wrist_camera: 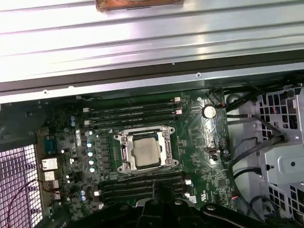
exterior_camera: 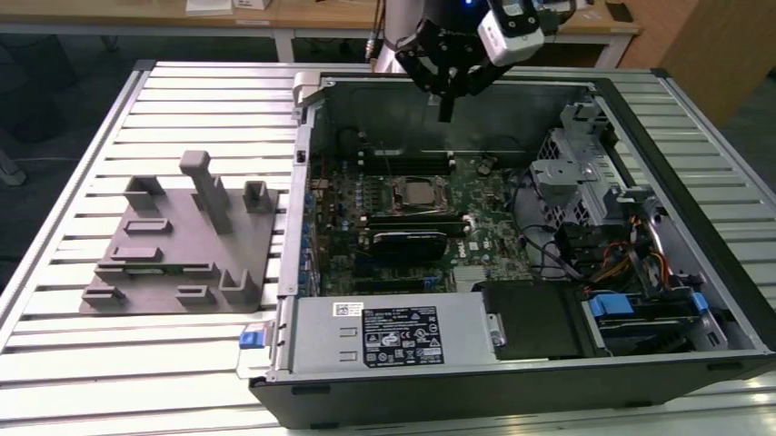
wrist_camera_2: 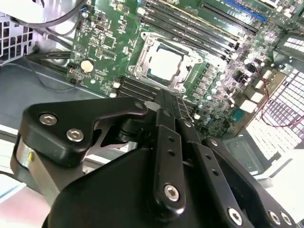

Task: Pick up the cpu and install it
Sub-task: 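Close the cpu cover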

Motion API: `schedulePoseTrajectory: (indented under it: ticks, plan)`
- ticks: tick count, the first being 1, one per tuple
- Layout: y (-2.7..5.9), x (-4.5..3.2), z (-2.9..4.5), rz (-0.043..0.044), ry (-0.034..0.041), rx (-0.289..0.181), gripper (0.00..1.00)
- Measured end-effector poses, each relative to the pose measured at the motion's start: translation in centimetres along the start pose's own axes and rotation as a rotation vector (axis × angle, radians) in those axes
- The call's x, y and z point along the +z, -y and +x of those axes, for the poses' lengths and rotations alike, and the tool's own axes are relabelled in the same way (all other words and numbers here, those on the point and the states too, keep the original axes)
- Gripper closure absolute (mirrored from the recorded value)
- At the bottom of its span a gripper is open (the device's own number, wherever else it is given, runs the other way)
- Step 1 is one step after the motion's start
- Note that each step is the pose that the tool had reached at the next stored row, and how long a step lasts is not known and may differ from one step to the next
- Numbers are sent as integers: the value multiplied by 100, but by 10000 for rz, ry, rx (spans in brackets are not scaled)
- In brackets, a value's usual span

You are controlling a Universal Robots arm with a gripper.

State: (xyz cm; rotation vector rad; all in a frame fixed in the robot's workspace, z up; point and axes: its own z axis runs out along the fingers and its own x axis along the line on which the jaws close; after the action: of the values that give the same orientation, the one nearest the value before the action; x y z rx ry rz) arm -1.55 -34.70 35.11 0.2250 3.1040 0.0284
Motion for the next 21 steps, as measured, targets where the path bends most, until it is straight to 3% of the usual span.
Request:
schedulePoseTrajectory:
  ticks: [21]
  plan:
    - [-4, -208, -6, 0, 0, 0, 89]
